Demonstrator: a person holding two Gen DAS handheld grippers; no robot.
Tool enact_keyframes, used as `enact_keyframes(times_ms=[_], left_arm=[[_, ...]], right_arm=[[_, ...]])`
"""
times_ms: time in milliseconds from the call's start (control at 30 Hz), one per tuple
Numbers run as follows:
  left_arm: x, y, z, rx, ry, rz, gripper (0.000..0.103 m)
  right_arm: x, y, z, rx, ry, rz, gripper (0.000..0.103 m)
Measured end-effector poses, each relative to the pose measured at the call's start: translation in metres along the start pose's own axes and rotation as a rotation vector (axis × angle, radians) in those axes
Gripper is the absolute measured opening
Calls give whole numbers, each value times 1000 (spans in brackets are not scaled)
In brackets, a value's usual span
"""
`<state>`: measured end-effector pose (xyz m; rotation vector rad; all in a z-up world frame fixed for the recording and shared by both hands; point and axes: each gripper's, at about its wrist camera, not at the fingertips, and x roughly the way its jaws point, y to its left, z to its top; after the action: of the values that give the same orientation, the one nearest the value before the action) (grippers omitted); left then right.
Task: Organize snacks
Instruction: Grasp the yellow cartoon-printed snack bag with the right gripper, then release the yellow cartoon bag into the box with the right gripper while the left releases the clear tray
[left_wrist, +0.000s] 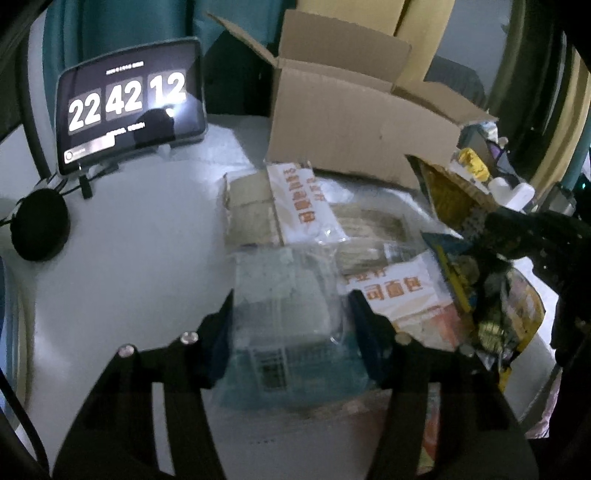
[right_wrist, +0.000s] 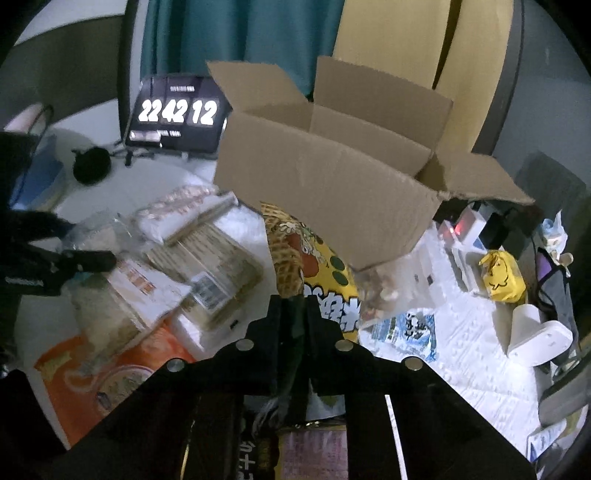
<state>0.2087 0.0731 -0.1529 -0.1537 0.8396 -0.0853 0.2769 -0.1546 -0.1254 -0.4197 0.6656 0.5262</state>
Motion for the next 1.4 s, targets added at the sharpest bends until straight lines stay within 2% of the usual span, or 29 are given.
enact_keyframes(times_ms=[200, 500, 933, 1067, 1400], left_arm=[[-26, -3, 14, 20, -70, 3, 59], [-56, -8, 51, 64, -183, 28, 59], [-66, -27, 87, 110, -260, 31, 59], [-65, -34, 105, 134, -286, 5, 59], [-51, -48, 151, 209, -326, -6, 59]], right_arm=[[-22, -3, 12, 18, -62, 54, 13], [-47, -14, 31, 32, -147, 76, 12], [-58, -40, 55, 64, -221, 83, 12], [-56, -50, 64, 74, -233, 81, 12], [-49, -73, 90, 100, -277, 41, 12]])
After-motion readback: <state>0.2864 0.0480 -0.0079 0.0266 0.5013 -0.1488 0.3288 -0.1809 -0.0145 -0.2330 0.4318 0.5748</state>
